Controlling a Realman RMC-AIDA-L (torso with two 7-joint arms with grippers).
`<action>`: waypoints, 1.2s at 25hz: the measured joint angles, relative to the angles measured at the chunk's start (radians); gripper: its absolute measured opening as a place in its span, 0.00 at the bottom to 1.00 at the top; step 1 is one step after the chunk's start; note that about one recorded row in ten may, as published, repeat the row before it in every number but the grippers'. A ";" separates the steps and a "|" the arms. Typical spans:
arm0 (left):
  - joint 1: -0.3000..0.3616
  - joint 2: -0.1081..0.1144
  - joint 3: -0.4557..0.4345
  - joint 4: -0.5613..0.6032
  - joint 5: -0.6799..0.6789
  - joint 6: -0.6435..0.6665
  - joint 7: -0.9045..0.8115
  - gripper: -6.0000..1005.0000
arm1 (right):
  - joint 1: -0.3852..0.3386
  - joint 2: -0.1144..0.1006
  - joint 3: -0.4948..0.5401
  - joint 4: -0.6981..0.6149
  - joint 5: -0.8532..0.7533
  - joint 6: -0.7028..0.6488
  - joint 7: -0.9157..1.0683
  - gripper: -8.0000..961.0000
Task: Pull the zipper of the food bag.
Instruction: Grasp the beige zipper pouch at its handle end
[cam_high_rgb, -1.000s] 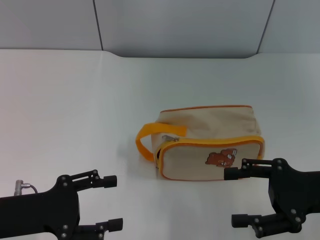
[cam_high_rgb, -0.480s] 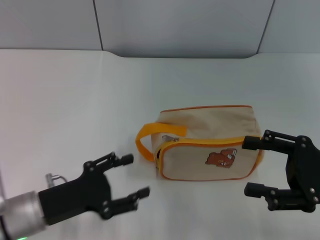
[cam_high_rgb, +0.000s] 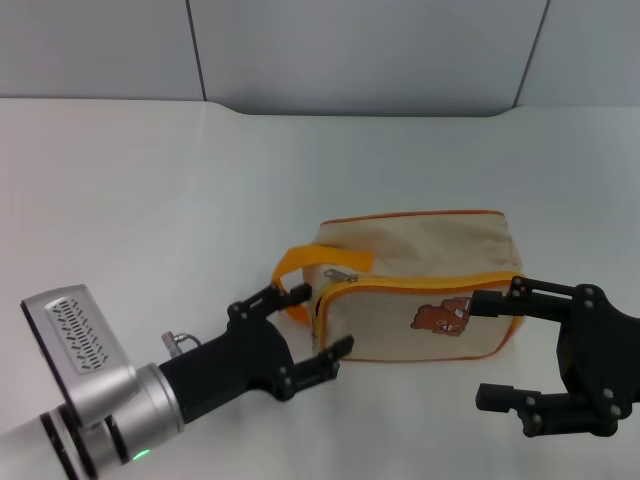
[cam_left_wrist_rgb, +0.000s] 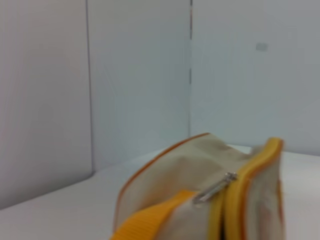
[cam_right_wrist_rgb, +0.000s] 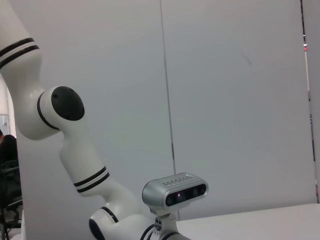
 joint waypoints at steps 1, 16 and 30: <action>0.001 0.000 -0.030 -0.018 0.001 -0.013 0.020 0.80 | -0.001 0.000 0.000 0.000 0.000 0.003 0.000 0.84; 0.002 0.001 -0.219 -0.160 0.008 -0.202 0.120 0.59 | -0.002 0.002 0.000 0.001 0.000 0.025 -0.003 0.84; -0.001 0.001 -0.225 -0.170 0.049 -0.185 0.136 0.27 | -0.006 0.004 0.001 0.009 0.003 0.026 -0.036 0.84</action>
